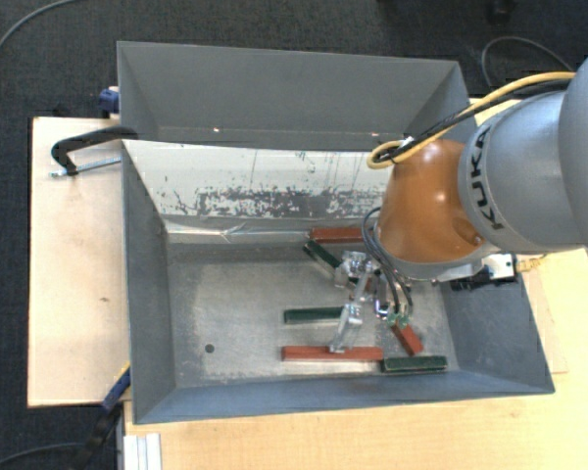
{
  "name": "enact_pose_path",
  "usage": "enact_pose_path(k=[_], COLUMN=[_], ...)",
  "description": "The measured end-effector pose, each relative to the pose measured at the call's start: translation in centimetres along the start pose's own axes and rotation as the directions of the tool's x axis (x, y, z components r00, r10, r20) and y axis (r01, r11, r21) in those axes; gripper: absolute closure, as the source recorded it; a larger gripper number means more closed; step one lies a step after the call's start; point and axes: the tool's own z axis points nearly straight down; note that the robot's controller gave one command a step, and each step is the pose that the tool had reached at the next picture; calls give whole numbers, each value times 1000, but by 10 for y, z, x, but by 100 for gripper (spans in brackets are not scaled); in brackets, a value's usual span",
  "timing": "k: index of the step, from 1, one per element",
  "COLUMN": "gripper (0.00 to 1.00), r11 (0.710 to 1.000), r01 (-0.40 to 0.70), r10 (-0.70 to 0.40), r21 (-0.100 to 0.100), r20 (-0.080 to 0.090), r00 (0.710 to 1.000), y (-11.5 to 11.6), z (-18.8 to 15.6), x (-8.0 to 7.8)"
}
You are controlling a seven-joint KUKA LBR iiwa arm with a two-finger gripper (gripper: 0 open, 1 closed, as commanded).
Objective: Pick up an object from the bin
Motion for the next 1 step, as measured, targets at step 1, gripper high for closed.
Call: enact_pose_path(k=[1], gripper=[0], r11=[996], r01=[88], r10=[-88], r21=[1], r20=[6], r00=[996], y=[27], z=[19], x=[6])
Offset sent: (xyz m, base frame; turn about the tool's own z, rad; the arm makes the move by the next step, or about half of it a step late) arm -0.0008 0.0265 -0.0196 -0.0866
